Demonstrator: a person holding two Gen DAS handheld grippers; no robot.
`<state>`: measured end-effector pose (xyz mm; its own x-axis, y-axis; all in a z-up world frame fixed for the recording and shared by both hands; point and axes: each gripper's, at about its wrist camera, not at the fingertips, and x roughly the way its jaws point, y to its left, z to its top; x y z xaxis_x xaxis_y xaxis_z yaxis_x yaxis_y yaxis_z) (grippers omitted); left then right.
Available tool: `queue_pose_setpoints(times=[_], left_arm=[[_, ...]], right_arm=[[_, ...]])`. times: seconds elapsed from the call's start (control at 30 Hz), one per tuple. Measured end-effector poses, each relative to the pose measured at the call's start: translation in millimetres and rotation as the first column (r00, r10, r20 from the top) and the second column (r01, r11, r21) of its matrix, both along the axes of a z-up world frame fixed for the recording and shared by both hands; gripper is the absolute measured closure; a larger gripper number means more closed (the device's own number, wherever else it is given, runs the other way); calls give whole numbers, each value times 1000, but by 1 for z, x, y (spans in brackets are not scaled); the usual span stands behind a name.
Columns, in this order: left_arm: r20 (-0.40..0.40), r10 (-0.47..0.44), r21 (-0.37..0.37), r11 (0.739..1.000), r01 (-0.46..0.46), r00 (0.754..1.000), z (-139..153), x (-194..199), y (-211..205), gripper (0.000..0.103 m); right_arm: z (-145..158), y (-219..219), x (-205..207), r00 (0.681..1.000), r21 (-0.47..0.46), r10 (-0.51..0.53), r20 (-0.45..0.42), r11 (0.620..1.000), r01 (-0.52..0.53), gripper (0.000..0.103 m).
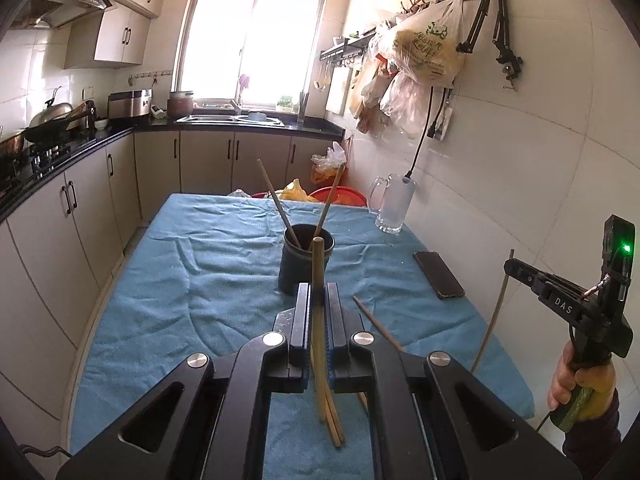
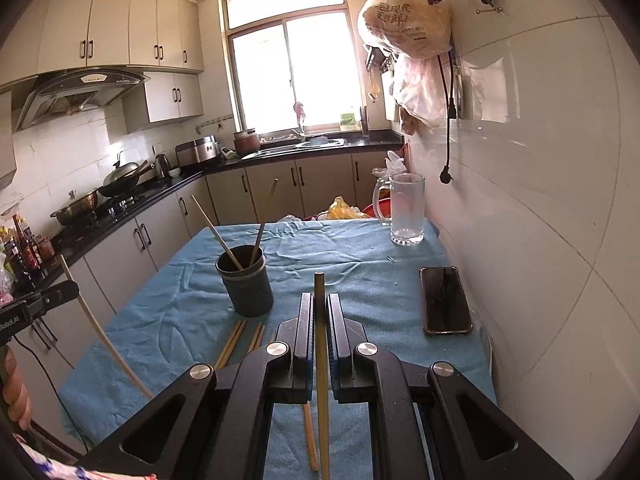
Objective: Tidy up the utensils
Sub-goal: 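Lift both held chopsticks upright and carry them over the black cup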
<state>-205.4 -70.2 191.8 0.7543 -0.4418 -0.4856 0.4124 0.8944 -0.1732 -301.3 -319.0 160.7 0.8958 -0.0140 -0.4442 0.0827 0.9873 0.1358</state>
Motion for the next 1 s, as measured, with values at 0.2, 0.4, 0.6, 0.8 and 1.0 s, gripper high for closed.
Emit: queue_pose_setpoints(times=[0.2, 0.4, 0.6, 0.8, 1.0], left_arm=[[21, 19, 14, 1000, -19, 1000, 5, 9, 1, 98], [26, 20, -2, 1000, -20, 999, 15, 20, 5, 98], [41, 15, -20, 1000, -15, 999, 36, 40, 7, 98], [76, 28, -25, 999, -26, 997, 63, 69, -1, 98], [87, 32, -42, 999, -28, 996, 85, 105, -12, 98]], right_arm=[[7, 1, 4, 1000, -6, 10, 13, 1000, -10, 97], [21, 2, 8, 999, -12, 26, 29, 1000, -26, 97], [40, 6, 26, 997, -28, 55, 45, 998, -53, 97], [61, 16, 52, 994, -35, 90, 69, 996, -88, 97], [85, 30, 87, 987, -21, 133, 94, 991, -132, 97]])
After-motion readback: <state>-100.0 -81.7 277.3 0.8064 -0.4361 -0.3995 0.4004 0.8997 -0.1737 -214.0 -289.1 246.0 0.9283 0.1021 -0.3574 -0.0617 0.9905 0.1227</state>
